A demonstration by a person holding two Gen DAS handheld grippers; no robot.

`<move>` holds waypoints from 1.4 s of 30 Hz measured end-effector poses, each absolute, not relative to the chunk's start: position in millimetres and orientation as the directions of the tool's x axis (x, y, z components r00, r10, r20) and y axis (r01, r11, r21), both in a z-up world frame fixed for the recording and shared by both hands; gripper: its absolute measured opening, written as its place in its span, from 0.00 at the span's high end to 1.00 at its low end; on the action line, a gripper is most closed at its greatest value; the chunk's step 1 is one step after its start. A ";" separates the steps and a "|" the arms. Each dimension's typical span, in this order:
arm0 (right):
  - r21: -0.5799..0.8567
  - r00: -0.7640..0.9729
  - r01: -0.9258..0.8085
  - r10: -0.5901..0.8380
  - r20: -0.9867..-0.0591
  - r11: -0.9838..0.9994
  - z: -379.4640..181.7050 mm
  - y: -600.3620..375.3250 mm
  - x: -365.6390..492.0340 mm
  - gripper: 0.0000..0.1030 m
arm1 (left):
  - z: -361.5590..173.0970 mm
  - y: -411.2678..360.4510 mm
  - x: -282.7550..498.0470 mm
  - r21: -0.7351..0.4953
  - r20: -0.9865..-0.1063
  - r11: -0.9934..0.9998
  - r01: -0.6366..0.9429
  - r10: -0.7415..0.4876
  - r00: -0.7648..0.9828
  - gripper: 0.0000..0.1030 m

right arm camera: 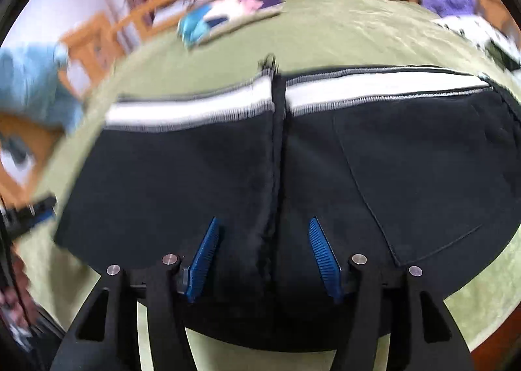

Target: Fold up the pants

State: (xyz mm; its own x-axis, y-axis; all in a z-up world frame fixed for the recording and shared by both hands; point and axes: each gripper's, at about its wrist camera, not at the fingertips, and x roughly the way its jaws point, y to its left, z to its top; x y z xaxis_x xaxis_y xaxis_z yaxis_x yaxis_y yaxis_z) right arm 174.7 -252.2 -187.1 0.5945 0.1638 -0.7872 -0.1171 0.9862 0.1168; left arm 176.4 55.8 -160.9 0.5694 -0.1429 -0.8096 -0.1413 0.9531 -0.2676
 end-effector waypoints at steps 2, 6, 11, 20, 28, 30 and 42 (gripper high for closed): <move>0.077 0.613 -0.154 0.156 -0.774 0.985 -183.8 -250.3 170.0 0.43 | -175.7 43.9 181.4 -0.233 -0.841 0.963 -0.133 -0.131 0.525 0.21; 0.161 0.639 -0.141 0.214 -0.739 0.977 -175.4 -277.1 154.2 0.42 | -192.7 28.5 184.4 -0.213 -0.869 0.970 -0.119 -0.133 0.476 0.17; 0.229 0.716 -0.020 0.173 -0.676 0.973 -155.2 -333.9 142.8 0.42 | -172.2 35.8 178.0 -0.219 -0.826 0.967 -0.127 -0.115 0.552 0.19; 0.197 0.657 0.215 0.007 -0.754 0.957 -153.9 -449.5 149.2 0.41 | -169.3 51.7 202.6 -0.273 -0.800 0.950 -0.154 -0.136 0.584 0.35; 0.372 0.643 0.331 0.081 -0.762 0.867 -179.7 -540.2 166.8 0.34 | -199.3 65.3 236.1 -0.402 -0.802 0.907 -0.122 -0.285 0.525 0.33; 0.419 0.638 0.348 0.116 -0.762 0.839 -192.9 -551.8 182.3 0.34 | -200.2 63.1 240.5 -0.394 -0.801 0.915 -0.088 -0.295 0.521 0.30; 0.428 0.696 0.344 0.079 -0.714 0.836 -205.1 -541.3 239.1 0.70 | -201.0 60.8 261.9 -0.481 -0.760 0.876 -0.013 -0.410 0.505 0.78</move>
